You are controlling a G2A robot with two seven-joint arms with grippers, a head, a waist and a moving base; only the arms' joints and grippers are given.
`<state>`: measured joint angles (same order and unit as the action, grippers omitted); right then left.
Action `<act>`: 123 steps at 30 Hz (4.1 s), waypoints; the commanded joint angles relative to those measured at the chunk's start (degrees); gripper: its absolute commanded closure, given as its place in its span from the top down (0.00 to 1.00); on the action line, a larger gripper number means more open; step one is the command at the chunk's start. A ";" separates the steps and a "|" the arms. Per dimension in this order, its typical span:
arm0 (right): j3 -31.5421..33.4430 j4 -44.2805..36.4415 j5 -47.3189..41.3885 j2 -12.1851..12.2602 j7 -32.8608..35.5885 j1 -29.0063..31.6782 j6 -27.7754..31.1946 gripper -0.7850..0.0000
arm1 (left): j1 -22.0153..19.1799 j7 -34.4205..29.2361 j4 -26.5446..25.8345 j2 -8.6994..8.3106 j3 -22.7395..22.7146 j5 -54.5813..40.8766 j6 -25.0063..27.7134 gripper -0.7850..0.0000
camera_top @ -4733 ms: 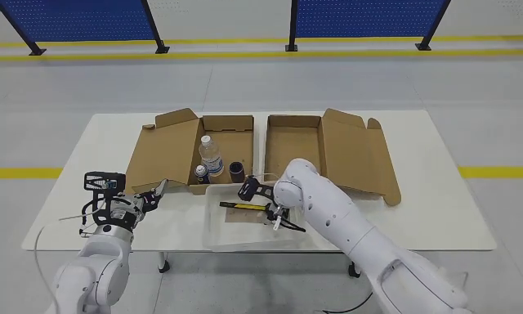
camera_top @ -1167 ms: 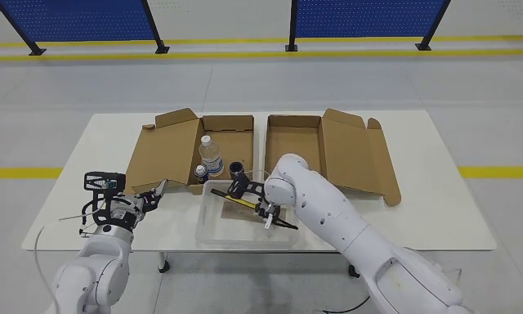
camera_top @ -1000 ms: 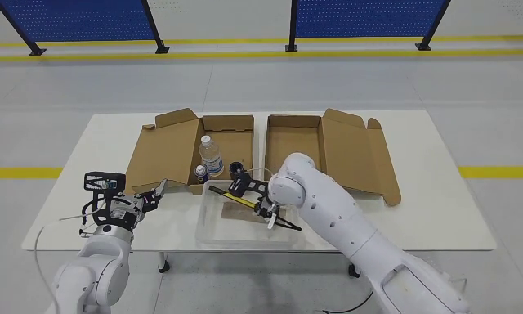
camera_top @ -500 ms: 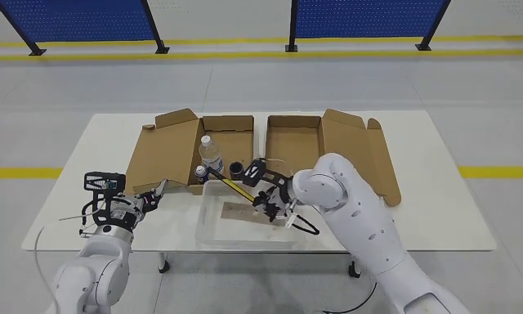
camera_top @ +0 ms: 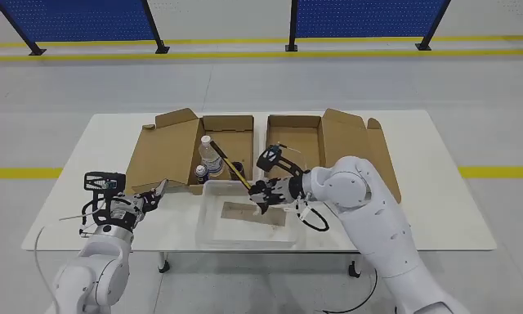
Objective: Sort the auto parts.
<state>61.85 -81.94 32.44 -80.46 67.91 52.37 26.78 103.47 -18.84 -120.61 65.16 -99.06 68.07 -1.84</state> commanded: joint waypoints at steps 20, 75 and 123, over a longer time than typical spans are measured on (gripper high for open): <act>6.69 11.76 1.69 0.38 -23.79 -4.76 -27.23 0.00 | 0.00 0.00 0.00 0.00 0.00 0.00 0.00 1.00; -12.34 67.86 -4.53 -14.08 -25.86 -30.14 -32.37 0.38 | 0.00 0.00 0.00 0.00 0.00 0.00 0.00 1.00; 20.31 -22.58 12.61 3.86 -30.08 24.48 -30.16 1.00 | 0.00 0.00 0.00 0.00 0.00 0.00 0.00 1.00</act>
<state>81.36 -103.19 44.92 -76.79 37.43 75.52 -3.98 103.47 -18.84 -120.61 65.16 -99.06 68.07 -1.84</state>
